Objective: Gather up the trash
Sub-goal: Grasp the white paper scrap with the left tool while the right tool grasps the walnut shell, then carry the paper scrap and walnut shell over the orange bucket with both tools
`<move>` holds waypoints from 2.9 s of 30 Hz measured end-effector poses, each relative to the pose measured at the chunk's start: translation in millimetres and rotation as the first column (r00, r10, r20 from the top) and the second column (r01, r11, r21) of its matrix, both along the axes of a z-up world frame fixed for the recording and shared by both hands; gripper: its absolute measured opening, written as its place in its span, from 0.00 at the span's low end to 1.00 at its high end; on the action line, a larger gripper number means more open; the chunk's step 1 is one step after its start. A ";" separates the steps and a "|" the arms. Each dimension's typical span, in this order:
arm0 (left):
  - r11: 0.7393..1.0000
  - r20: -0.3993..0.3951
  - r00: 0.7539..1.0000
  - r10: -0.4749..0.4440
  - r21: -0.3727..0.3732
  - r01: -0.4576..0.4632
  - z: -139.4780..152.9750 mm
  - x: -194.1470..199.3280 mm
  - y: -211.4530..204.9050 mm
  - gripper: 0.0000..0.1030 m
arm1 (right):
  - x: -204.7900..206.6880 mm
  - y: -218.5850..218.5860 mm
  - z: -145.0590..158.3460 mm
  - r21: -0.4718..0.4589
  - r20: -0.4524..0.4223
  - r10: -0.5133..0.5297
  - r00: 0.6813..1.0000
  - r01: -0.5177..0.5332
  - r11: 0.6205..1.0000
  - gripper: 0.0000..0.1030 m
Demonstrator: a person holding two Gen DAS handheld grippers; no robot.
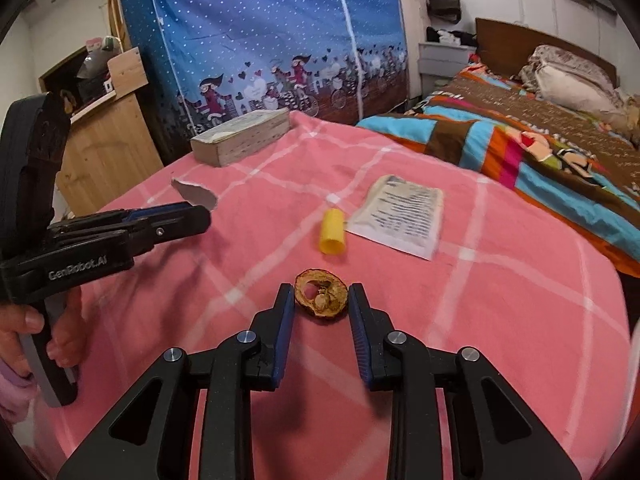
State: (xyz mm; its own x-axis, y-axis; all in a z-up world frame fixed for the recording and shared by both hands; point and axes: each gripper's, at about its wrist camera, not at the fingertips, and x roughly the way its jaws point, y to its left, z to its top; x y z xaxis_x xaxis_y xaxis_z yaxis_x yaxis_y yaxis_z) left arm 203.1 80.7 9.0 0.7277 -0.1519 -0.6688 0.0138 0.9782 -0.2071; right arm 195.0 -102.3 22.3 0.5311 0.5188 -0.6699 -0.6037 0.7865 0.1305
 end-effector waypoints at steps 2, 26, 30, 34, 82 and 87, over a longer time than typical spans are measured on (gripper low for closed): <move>1.000 -0.001 1.000 -0.023 -0.003 0.023 -0.4 -1.4 -8.3 0.33 | -4.9 -6.4 3.9 -0.002 0.033 -0.011 0.999 0.011 1.000 0.25; 0.990 -0.091 0.995 0.048 0.139 -0.035 -13.5 23.9 -17.2 0.76 | -5.3 -30.9 1.1 0.047 0.043 -0.067 0.997 0.065 0.997 0.25; 0.990 -0.096 0.994 0.049 0.140 -0.035 -15.9 27.5 -18.7 0.70 | -3.0 -30.7 -1.6 0.042 0.034 -0.071 0.997 0.070 0.997 0.25; 0.992 -0.092 0.995 0.039 0.123 -0.027 -15.5 25.5 -18.2 0.59 | -3.4 -30.1 -1.9 0.040 0.034 -0.072 0.997 0.070 0.997 0.25; 0.917 0.624 0.673 -0.396 0.235 0.321 100.6 -59.0 -258.8 0.59 | -94.9 -235.0 98.3 0.310 0.545 -0.587 0.598 0.507 0.804 0.25; 0.904 0.568 0.707 -0.422 0.205 0.375 94.6 -47.7 -278.1 0.59 | -82.2 -258.5 88.5 0.299 0.435 -0.630 0.643 0.557 0.775 0.25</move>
